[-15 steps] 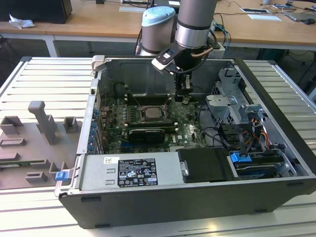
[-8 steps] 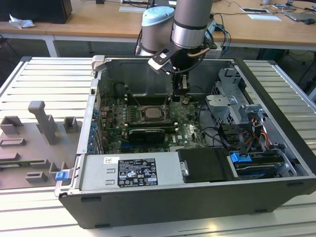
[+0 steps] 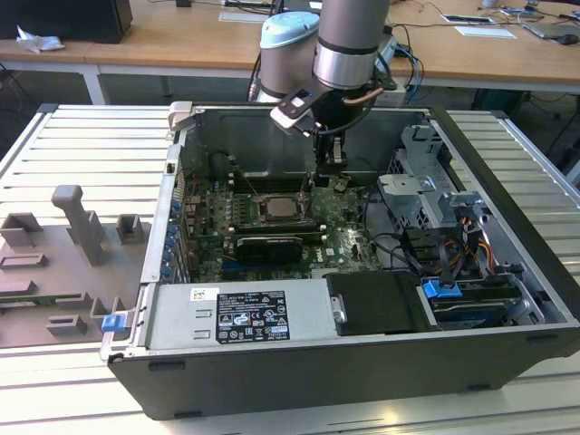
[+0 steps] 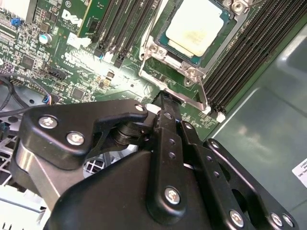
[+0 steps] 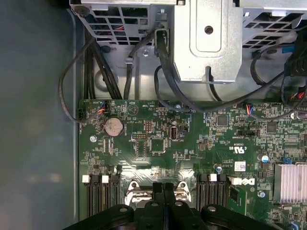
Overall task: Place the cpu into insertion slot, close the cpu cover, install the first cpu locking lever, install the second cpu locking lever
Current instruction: 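Close the cpu cover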
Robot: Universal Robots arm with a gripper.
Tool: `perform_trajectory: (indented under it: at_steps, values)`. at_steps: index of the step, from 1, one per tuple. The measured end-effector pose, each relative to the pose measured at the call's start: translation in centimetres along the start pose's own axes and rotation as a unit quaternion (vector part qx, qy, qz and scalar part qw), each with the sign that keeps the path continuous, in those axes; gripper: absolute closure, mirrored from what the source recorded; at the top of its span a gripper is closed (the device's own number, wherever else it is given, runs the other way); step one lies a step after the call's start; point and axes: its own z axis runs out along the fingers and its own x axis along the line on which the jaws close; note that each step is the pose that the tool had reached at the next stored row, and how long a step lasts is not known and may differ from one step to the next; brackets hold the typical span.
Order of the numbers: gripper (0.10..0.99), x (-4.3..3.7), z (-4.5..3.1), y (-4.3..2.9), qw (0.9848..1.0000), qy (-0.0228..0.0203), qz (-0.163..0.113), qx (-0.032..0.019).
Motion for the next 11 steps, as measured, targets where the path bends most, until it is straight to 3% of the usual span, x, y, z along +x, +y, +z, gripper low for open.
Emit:
perform_trajectory:
  at_steps: [11]
  values:
    - [0.980,0.01,0.02,-1.04,1.0000,0.0000,0.000,0.0000]
